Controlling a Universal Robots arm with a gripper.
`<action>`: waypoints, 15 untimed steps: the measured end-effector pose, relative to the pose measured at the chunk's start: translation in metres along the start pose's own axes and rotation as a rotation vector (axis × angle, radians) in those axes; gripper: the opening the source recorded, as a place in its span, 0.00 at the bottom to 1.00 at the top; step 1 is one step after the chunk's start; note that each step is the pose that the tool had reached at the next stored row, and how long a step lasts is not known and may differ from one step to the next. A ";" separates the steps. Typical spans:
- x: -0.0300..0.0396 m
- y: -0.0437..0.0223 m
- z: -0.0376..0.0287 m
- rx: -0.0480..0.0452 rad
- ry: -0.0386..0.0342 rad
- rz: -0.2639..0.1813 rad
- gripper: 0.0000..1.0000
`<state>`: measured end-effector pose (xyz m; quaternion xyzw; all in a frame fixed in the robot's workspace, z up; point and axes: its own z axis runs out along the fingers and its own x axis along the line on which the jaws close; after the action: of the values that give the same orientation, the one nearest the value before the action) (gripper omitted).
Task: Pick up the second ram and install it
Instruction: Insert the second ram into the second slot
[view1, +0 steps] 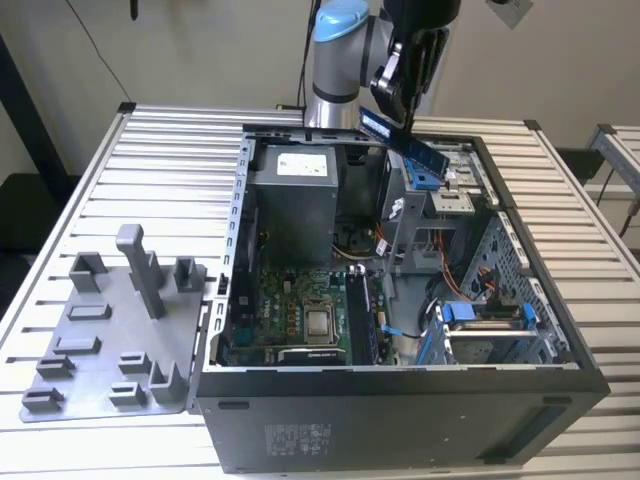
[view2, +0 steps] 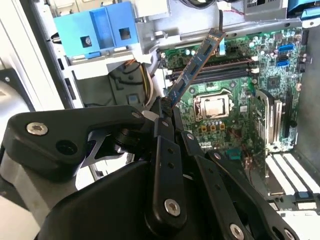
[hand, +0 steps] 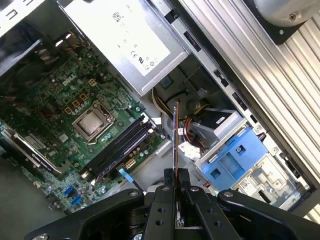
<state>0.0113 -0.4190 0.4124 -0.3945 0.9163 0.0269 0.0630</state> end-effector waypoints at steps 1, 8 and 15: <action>0.0000 0.0000 0.0000 0.0001 -0.0001 0.001 0.14; 0.0020 -0.0026 -0.0001 -0.0042 0.0030 0.002 0.14; 0.0126 -0.0131 -0.0006 -0.0261 0.0256 0.005 0.14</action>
<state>0.0122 -0.4372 0.4113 -0.3931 0.9177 0.0339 0.0461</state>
